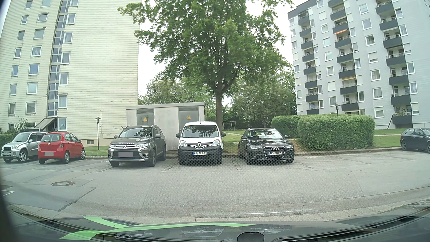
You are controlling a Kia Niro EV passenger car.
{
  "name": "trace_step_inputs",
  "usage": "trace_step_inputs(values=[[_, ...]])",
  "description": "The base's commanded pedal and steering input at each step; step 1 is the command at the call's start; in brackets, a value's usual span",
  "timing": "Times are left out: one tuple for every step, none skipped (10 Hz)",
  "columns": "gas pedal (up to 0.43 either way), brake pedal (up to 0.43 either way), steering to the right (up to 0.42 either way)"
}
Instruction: Follow the waypoints while adhering to traffic rules and regulations
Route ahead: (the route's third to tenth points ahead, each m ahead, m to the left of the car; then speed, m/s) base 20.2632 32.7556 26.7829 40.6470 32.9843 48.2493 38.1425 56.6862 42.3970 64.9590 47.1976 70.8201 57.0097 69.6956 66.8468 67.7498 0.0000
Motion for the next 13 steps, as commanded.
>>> trace_step_inputs(values=[[0.0, 0.378, -0.38], [0.0, 0.378, -0.38], [0.0, 0.378, -0.38], [0.0, 0.372, -0.38], [0.0, 0.372, -0.38], [0.0, 0.372, -0.38], [0.0, 0.372, -0.38], [0.0, 0.372, -0.38], [0.0, 0.372, -0.38], [0.0, 0.372, -0.38], [0.0, 0.372, -0.38], [0.0, 0.372, -0.38], [0.0, 0.372, -0.38]])
